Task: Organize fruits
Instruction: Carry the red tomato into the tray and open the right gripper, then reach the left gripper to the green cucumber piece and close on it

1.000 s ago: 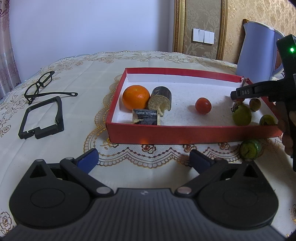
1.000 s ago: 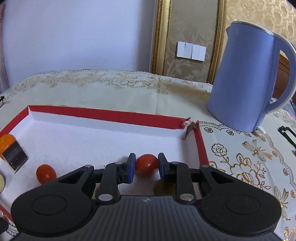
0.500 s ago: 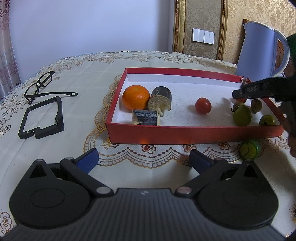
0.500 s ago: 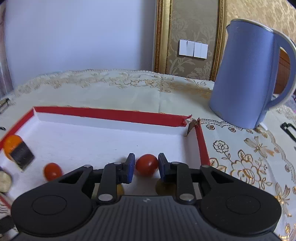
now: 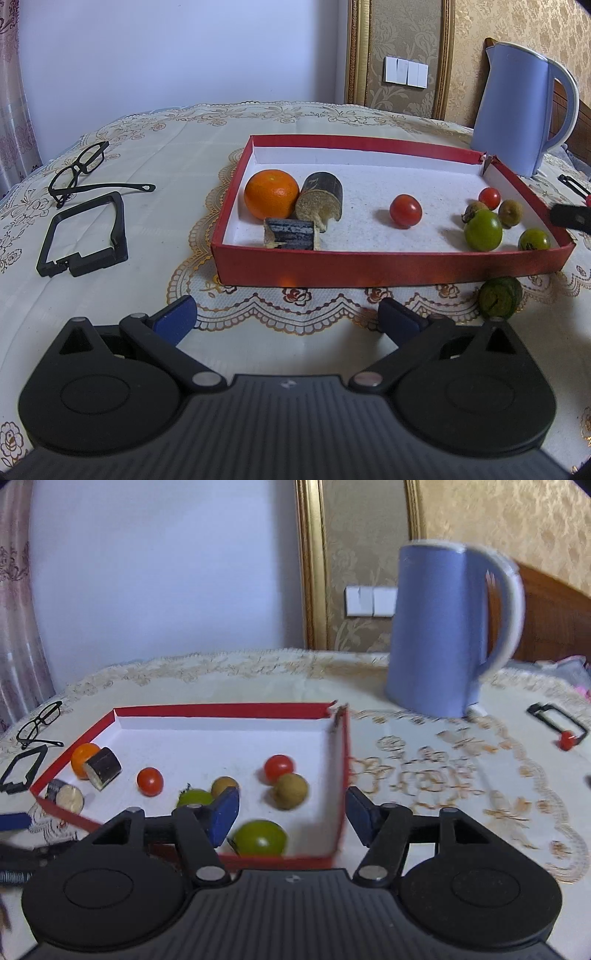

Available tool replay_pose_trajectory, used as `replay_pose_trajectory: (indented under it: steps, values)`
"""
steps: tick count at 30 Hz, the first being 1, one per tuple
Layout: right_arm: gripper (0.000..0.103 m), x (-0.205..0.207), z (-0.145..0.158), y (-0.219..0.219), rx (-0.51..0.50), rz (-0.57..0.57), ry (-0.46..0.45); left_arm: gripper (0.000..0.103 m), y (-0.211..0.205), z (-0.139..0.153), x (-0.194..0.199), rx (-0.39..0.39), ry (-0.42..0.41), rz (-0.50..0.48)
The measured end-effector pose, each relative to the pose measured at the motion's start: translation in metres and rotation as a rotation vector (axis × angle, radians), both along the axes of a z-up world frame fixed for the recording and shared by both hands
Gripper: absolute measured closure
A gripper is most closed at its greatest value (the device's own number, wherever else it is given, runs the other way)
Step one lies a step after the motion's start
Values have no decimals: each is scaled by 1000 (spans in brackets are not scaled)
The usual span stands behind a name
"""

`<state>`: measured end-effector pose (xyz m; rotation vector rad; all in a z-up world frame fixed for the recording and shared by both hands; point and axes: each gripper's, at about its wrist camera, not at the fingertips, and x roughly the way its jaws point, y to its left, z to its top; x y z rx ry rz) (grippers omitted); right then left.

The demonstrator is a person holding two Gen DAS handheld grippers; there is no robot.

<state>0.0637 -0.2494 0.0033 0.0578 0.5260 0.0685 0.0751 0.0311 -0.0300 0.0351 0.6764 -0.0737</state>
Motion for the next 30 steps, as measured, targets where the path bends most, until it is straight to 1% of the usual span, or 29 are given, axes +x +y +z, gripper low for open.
replay_pose_trajectory:
  steps: [2,4,5,6,7,9,13,15,16,17,18,20,21,22,26,28,30]
  values:
    - [40,-15,0,-6,-24,-20,-24,0,0,0,0,0,0,0]
    - [39,-30,-1,-14,-20,-45,-49,0,1,0,0,0,0,0]
    - [32,-35,-2,-20,-20,-66,-56,0,0,0,0,0,0,0]
    - [28,-39,-6,-26,-25,-89,-53,0,1,0,0,0,0,0]
    - [28,-41,-9,-30,-35,-105,-49,0,1,0,0,0,0,0]
    - [28,-44,-18,-39,-58,-138,-29,0,1,0,0,0,0,0]
    - [28,-40,-31,-61,26,-175,53,0,1,0,0,0,0,0]
    - [28,-37,-34,-66,45,-199,80,0,1,0,0,0,0,0]
    - [28,-38,-35,-67,53,-200,82,0,1,0,0,0,0,0]
    - [25,-37,-36,-66,48,-200,90,0,2,0,0,0,0,0]
    - [22,-36,-37,-63,30,-195,104,0,1,0,0,0,0,0]
    - [21,-34,-38,-54,-24,-194,120,0,1,0,0,0,0,0]
    - [13,-33,-39,-53,-32,-191,123,0,1,0,0,0,0,0]
    - [11,-32,-40,-54,-23,-180,131,0,2,0,0,0,0,0]
    - [6,-30,-40,-54,-25,-177,138,0,1,0,0,1,-1,0]
    - [6,-30,-40,-54,-23,-174,140,0,0,0,-1,6,-2,4]
    - [6,-30,-40,-54,-23,-174,140,0,0,1,-3,5,-2,29]
